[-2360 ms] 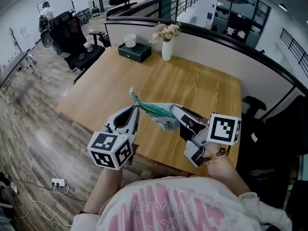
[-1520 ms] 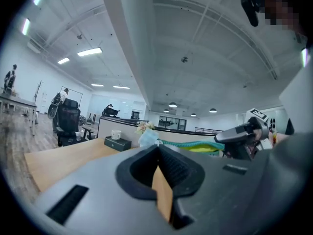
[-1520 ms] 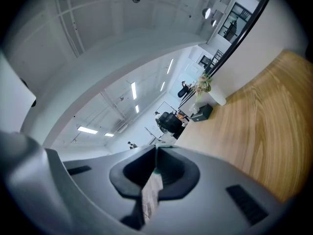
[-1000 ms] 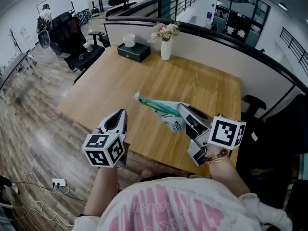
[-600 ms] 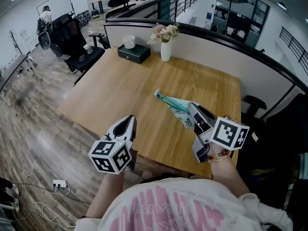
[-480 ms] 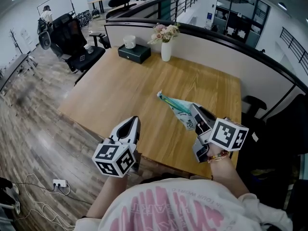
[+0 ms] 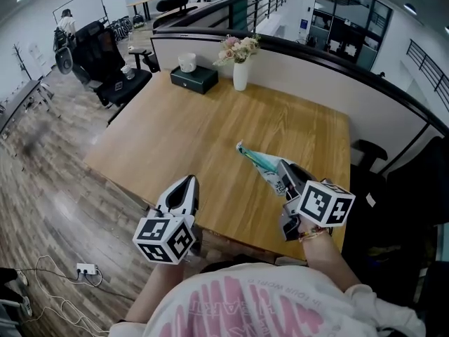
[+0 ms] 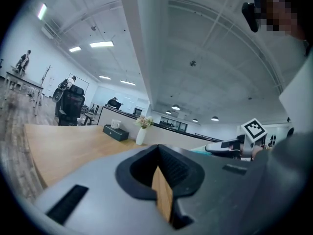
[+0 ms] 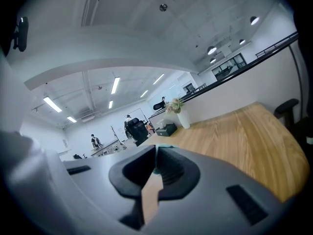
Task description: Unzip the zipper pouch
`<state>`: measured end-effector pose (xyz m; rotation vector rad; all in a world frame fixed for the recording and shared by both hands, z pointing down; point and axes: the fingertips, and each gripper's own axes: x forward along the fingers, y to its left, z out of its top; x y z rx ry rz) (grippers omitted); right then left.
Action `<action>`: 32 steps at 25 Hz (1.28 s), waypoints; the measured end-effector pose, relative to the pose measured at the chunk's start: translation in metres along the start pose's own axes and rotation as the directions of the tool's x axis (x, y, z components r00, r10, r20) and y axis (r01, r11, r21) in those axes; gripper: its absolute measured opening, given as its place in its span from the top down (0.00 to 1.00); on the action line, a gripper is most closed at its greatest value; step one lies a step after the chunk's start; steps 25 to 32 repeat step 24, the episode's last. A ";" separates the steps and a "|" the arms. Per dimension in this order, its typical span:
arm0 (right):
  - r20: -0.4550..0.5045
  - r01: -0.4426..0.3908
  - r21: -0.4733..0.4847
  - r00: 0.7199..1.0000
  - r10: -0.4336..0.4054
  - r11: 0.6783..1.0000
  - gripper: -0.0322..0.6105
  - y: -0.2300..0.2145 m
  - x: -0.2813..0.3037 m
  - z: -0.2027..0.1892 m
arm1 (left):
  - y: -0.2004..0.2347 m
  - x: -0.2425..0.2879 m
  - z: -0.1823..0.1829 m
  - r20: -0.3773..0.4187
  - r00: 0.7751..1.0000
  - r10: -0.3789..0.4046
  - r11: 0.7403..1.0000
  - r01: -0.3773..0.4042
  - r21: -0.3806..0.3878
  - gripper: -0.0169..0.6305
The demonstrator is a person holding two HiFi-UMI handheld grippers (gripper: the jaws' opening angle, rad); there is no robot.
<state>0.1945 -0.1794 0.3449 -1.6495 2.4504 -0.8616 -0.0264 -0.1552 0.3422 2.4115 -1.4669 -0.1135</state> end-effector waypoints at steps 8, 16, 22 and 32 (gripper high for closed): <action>-0.008 -0.006 -0.021 1.000 0.006 1.000 0.94 0.006 -0.001 -0.003 | 0.004 -0.006 0.003 0.009 1.000 0.016 1.000 -0.016 0.008 0.97; -0.010 -0.013 -0.023 1.000 0.013 1.000 0.94 0.013 -0.005 -0.007 | 0.006 -0.014 0.000 -0.004 1.000 0.025 1.000 -0.025 0.004 0.97; -0.012 -0.008 -0.019 1.000 0.008 1.000 0.94 0.018 -0.008 -0.015 | 0.009 -0.024 0.000 0.000 1.000 0.026 1.000 -0.026 0.006 0.97; -0.013 -0.011 -0.022 1.000 0.010 1.000 0.94 0.020 -0.008 -0.017 | 0.012 -0.026 -0.001 0.005 0.999 0.031 0.999 -0.031 0.005 0.97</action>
